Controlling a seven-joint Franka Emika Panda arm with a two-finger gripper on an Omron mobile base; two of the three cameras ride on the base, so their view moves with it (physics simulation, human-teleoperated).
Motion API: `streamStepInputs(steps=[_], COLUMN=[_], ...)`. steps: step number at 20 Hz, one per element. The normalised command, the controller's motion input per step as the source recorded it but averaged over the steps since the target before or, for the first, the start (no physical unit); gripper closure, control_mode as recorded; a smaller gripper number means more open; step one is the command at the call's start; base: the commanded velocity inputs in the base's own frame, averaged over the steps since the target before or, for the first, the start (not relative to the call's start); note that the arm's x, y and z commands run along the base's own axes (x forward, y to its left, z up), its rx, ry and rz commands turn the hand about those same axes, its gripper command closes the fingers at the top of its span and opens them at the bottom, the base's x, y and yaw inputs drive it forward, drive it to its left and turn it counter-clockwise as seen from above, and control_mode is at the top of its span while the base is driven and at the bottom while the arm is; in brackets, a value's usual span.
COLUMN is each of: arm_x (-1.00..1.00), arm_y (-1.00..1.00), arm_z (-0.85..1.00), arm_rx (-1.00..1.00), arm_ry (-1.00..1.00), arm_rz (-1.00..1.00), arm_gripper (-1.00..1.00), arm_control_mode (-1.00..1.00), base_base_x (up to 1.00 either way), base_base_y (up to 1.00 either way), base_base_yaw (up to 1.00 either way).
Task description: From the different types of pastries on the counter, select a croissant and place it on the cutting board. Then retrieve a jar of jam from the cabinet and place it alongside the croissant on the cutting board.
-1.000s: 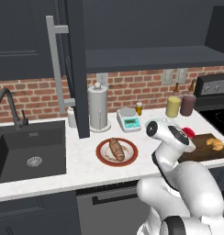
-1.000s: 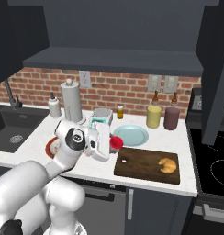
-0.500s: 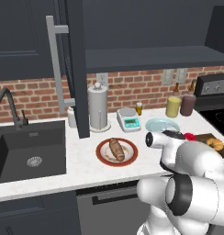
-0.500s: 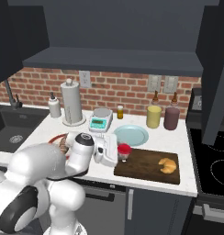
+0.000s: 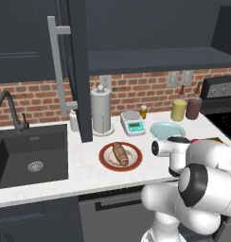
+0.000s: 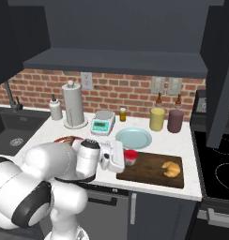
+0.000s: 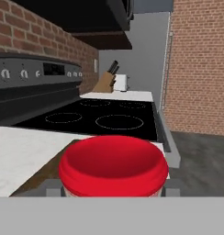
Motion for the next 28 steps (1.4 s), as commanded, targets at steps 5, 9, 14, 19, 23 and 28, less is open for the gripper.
streamStepInputs(steps=[5, 9, 14, 19, 23, 28], arm_x=[0.29, 0.13, 0.04, 0.06, 0.19, 0.24], arm_y=[-0.39, -0.42, -0.12, 0.00, 0.00, 0.00], arm_z=[0.00, -0.10, -0.61, -0.05, -0.01, -0.26], arm_rx=[0.10, 0.12, 0.00, 0.00, 0.02, 0.03], arm_ry=[0.02, 0.00, 0.02, 0.00, 0.00, 0.00], arm_rz=[0.00, 0.00, 0.00, 0.00, 0.00, 0.00], arm_gripper=[1.00, 1.00, 1.00, 1.00, 1.00, 1.00], arm_control_mode=[-1.00, -1.00, -1.00, -1.00, -1.00, -1.00], base_base_x=[0.00, 0.00, 0.00, 0.00, 0.00, 0.00], base_base_y=[0.00, 0.00, 0.00, 0.00, 0.00, 0.00], base_base_yaw=[0.00, 0.00, 0.00, 0.00, 0.00, 0.00])
